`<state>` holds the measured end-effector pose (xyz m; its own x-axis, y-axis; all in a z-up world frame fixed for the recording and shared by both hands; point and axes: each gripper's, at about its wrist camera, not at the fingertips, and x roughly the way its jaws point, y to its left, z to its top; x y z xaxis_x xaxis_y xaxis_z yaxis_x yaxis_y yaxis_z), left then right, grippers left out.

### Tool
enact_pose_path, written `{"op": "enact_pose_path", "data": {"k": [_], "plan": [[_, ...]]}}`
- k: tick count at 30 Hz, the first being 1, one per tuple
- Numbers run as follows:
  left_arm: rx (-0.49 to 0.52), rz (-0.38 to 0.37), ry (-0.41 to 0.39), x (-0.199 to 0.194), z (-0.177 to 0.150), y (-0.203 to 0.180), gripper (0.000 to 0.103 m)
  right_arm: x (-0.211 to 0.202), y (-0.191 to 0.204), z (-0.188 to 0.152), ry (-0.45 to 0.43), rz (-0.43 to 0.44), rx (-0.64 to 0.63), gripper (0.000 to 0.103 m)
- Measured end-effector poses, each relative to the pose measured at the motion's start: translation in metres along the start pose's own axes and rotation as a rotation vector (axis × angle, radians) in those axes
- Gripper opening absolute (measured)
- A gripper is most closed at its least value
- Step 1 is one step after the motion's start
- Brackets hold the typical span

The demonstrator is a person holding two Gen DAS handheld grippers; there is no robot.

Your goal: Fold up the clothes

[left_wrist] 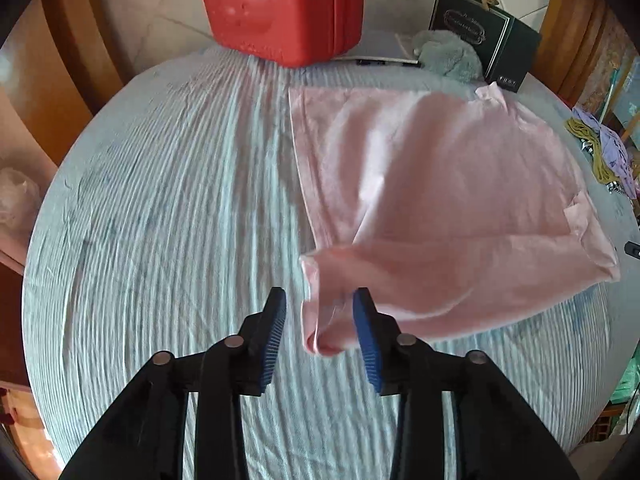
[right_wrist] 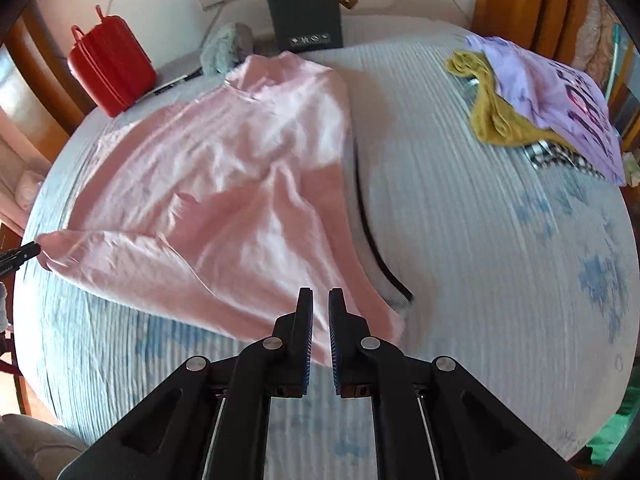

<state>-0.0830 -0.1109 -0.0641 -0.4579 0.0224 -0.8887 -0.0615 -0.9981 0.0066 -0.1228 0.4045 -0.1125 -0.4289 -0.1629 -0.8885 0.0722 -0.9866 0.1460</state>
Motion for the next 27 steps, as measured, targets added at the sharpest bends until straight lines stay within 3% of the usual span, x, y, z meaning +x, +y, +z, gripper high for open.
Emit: {"op": "enact_pose_path", "data": {"k": [2, 3, 4, 7, 10, 11, 13, 14, 17, 21, 25, 27], "plan": [[-0.007, -0.019, -0.027, -0.004, 0.008, -0.004, 0.038, 0.008, 0.017, 0.011, -0.007, 0.059, -0.025, 0.015], [-0.007, -0.026, -0.03, -0.004, 0.011, -0.006, 0.038, 0.013, 0.026, 0.015, -0.004, 0.082, -0.039, 0.027], [-0.008, -0.034, -0.033, -0.003, 0.013, -0.008, 0.038, 0.02, 0.036, 0.018, 0.007, 0.099, -0.057, 0.031], [0.008, -0.029, -0.008, 0.021, 0.026, -0.027, 0.038, 0.04, 0.061, 0.021, 0.054, 0.132, -0.12, 0.031], [-0.018, -0.024, 0.058, 0.063, 0.035, -0.031, 0.021, 0.063, 0.081, 0.025, 0.108, 0.159, -0.165, 0.02], [-0.029, -0.02, 0.084, 0.074, 0.034, -0.03, 0.021, 0.071, 0.084, 0.027, 0.125, 0.158, -0.169, 0.014], [-0.036, -0.009, 0.119, 0.089, 0.032, -0.029, 0.02, 0.087, 0.086, 0.034, 0.151, 0.143, -0.164, 0.014], [-0.029, -0.002, 0.114, 0.091, 0.032, -0.029, 0.021, 0.094, 0.083, 0.037, 0.159, 0.135, -0.153, 0.009], [-0.038, -0.011, 0.117, 0.088, 0.043, -0.025, 0.021, 0.094, 0.067, 0.055, 0.112, 0.094, -0.123, 0.011], [-0.046, -0.017, 0.041, 0.079, 0.085, -0.012, 0.022, 0.078, 0.044, 0.096, -0.01, 0.097, -0.123, 0.012], [-0.104, -0.021, 0.015, 0.103, 0.135, 0.009, 0.039, 0.09, 0.027, 0.142, -0.055, 0.081, -0.101, 0.012], [-0.146, -0.036, 0.019, 0.12, 0.157, 0.021, 0.041, 0.099, 0.018, 0.163, -0.069, 0.075, -0.076, 0.018]]}}
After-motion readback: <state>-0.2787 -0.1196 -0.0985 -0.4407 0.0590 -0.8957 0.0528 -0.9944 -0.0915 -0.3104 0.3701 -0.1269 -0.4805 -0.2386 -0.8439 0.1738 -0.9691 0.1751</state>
